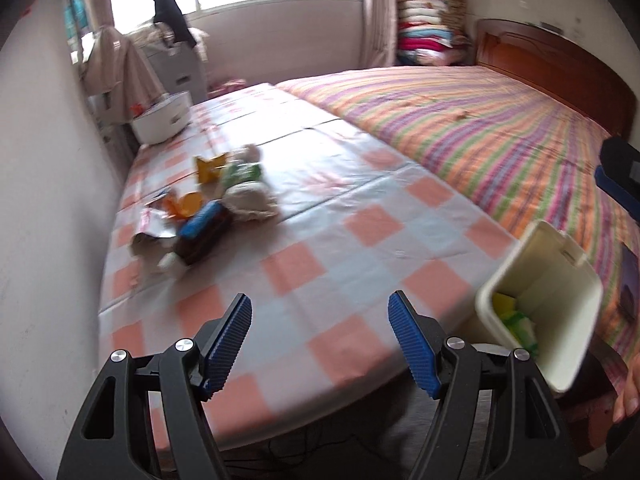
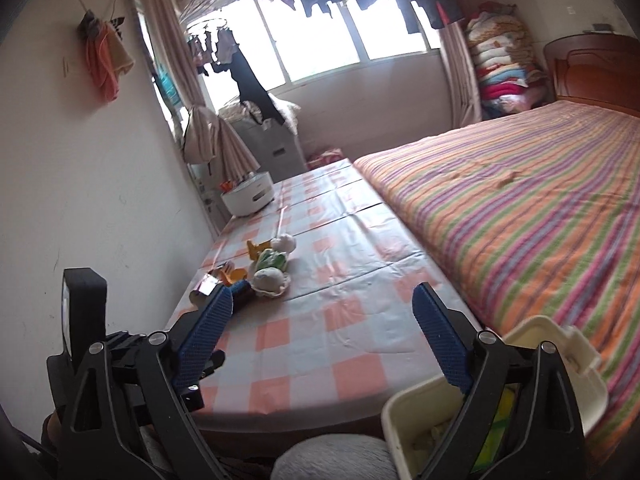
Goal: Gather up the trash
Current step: 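Reach the right tool to the white lace-trimmed ball and grasp it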
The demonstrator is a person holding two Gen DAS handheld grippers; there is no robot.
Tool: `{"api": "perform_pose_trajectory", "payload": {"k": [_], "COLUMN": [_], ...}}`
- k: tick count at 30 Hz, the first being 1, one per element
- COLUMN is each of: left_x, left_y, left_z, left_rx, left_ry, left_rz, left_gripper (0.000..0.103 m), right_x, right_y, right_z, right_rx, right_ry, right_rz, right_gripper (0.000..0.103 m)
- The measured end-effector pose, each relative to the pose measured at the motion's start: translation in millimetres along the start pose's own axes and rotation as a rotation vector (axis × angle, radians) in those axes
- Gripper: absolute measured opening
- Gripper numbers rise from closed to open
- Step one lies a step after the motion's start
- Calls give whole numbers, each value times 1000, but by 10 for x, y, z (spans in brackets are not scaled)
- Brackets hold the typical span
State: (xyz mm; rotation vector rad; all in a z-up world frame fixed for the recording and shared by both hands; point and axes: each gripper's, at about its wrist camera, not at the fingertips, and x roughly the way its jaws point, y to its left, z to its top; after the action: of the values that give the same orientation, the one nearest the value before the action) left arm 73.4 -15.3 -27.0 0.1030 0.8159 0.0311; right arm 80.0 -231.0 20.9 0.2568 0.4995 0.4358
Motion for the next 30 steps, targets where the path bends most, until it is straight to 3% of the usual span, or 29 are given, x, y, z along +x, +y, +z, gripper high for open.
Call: {"api": "perform_pose_trajectory", "payload": {"k": [4, 13, 24, 30], "left_x": [38, 119, 352, 453], "left_y": [446, 1267, 1716, 1808], "left_z": [-61, -242, -415, -431], "left_rx": [-78, -252, -364, -376], "left_ry": [4, 43, 117, 144], "left_rz": [84, 161, 195, 198], "left_gripper": [69, 69, 69, 69], "right_x": [347, 1171, 2233, 2771], "right_y": [249, 694, 927, 998], "right_z": [42, 15, -48, -126], "right_rx": [-38, -100, -136, -232], "right_ry": [39, 133, 259, 343], "right_rz": [50, 127, 125, 78], "right_gripper": [90, 90, 90, 90]}}
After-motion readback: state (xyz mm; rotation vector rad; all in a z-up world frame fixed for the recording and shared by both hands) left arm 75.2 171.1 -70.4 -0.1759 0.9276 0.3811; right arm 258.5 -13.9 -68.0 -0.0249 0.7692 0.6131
